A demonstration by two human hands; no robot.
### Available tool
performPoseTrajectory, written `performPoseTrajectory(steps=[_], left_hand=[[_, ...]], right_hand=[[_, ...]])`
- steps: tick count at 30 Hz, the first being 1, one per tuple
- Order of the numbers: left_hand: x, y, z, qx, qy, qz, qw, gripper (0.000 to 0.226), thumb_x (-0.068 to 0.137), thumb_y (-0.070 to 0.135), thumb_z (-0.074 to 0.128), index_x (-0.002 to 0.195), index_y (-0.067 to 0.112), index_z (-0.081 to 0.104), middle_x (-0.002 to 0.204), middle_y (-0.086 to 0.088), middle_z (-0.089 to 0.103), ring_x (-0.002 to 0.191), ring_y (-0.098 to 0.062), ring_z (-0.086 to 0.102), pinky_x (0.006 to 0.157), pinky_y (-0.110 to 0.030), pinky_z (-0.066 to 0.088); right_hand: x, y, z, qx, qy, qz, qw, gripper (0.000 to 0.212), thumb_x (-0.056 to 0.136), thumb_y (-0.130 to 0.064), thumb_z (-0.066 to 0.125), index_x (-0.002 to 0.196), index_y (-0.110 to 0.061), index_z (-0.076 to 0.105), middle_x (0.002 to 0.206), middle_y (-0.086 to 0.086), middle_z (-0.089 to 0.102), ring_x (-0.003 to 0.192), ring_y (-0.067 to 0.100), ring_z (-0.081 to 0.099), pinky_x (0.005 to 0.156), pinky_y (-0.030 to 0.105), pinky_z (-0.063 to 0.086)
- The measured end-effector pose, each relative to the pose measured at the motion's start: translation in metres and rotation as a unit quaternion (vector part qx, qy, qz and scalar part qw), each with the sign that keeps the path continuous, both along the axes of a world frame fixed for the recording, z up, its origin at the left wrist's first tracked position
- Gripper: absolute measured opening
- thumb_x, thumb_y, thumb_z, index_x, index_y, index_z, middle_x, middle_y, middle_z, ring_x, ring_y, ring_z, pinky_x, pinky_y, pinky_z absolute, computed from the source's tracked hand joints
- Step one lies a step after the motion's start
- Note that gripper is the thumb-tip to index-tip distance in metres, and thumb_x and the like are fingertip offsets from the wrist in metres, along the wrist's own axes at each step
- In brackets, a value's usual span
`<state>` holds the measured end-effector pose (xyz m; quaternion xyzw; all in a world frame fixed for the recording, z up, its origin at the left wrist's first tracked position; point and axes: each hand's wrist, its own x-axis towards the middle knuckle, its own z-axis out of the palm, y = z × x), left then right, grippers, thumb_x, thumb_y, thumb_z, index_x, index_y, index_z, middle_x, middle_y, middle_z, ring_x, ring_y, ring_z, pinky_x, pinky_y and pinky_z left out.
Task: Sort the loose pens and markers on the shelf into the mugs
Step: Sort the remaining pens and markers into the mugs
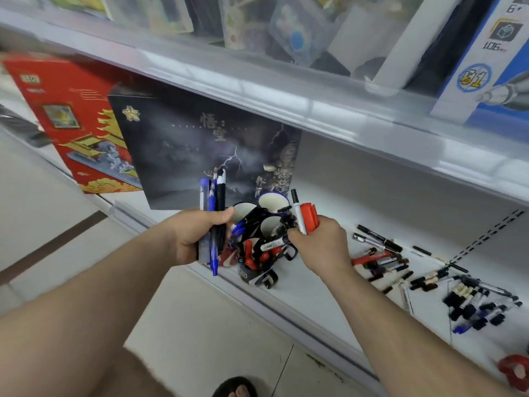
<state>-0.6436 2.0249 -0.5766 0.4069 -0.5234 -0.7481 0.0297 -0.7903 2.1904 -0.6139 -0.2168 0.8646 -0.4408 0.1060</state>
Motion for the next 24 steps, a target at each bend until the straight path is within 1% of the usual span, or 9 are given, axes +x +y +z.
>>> performPoseTrajectory(steps=[7,10,13,15,17,19,21,23,24], left_hand=[[-0.005,-0.011,-0.009,-0.006,0.015,-0.015,1.000,0.027,0.092,0.027,0.064,0.073,0.009,0.058,0.066,-0.010,0.058,0.049,-0.016,0.058,0.047,-0.021,0.050],[-0.008,-0.012,-0.011,-0.001,0.023,-0.021,1.000,0.026,0.092,0.027,0.064,0.076,0.007,0.058,0.067,-0.010,0.059,0.051,-0.016,0.058,0.048,-0.022,0.050],[-0.010,-0.008,-0.012,0.018,0.028,-0.051,0.998,0.023,0.087,0.027,0.067,0.078,0.007,0.059,0.066,-0.011,0.059,0.052,-0.019,0.058,0.052,-0.027,0.051],[-0.011,-0.006,-0.011,0.034,0.045,-0.064,0.996,0.024,0.078,0.026,0.071,0.078,0.006,0.059,0.066,-0.011,0.059,0.054,-0.020,0.059,0.059,-0.030,0.051],[-0.012,-0.005,-0.011,0.038,0.061,-0.074,0.995,0.025,0.071,0.027,0.072,0.076,0.006,0.059,0.066,-0.012,0.059,0.058,-0.020,0.058,0.066,-0.033,0.048],[-0.012,-0.006,-0.012,0.047,0.073,-0.072,0.994,0.026,0.070,0.028,0.072,0.076,0.006,0.060,0.068,-0.012,0.060,0.059,-0.019,0.059,0.068,-0.032,0.049],[-0.012,-0.008,-0.013,0.051,0.081,-0.067,0.993,0.028,0.071,0.031,0.071,0.077,0.007,0.060,0.071,-0.012,0.061,0.060,-0.019,0.061,0.064,-0.030,0.051],[-0.013,-0.010,-0.015,0.055,0.100,-0.052,0.992,0.030,0.072,0.034,0.070,0.079,0.008,0.060,0.073,-0.011,0.061,0.061,-0.019,0.061,0.060,-0.027,0.053],[-0.015,-0.010,-0.015,0.060,0.113,-0.040,0.991,0.030,0.071,0.036,0.070,0.080,0.008,0.060,0.073,-0.010,0.061,0.062,-0.019,0.061,0.059,-0.027,0.054]], right_hand=[[-0.012,-0.042,-0.026,0.073,0.021,0.036,0.996,0.026,0.076,-0.015,0.066,0.060,-0.013,0.046,0.056,0.003,0.045,0.052,0.022,0.041,0.048,0.028,0.035],[-0.018,-0.055,-0.042,0.108,-0.012,0.045,0.993,0.021,0.075,-0.022,0.073,0.068,-0.015,0.055,0.064,0.000,0.055,0.057,0.020,0.054,0.049,0.026,0.042],[-0.023,-0.065,-0.059,0.168,-0.025,0.076,0.983,0.028,0.073,-0.029,0.081,0.077,-0.022,0.053,0.078,0.000,0.061,0.075,0.023,0.062,0.061,0.027,0.047],[-0.025,-0.068,-0.067,0.178,-0.039,0.076,0.980,0.031,0.073,-0.029,0.082,0.076,-0.025,0.051,0.077,-0.003,0.059,0.079,0.021,0.062,0.066,0.029,0.050],[-0.026,-0.071,-0.073,0.185,-0.052,0.073,0.979,0.030,0.072,-0.030,0.084,0.086,-0.023,0.058,0.082,-0.002,0.063,0.082,0.020,0.064,0.071,0.032,0.054],[-0.022,-0.071,-0.070,0.131,-0.091,0.034,0.987,0.030,0.072,-0.030,0.084,0.090,-0.020,0.062,0.085,0.002,0.067,0.080,0.023,0.066,0.074,0.038,0.058],[-0.010,-0.066,-0.053,-0.021,-0.175,-0.028,0.984,0.019,0.076,-0.027,0.082,0.083,-0.017,0.067,0.079,0.008,0.070,0.074,0.028,0.068,0.073,0.045,0.059],[0.011,-0.056,-0.027,-0.164,-0.263,-0.036,0.950,0.014,0.081,-0.024,0.078,0.085,-0.012,0.071,0.065,0.008,0.069,0.061,0.030,0.067,0.053,0.041,0.057],[0.023,-0.050,-0.015,-0.208,-0.293,-0.020,0.933,0.014,0.085,-0.020,0.076,0.086,-0.007,0.069,0.055,0.005,0.062,0.048,0.024,0.060,0.041,0.031,0.048]])
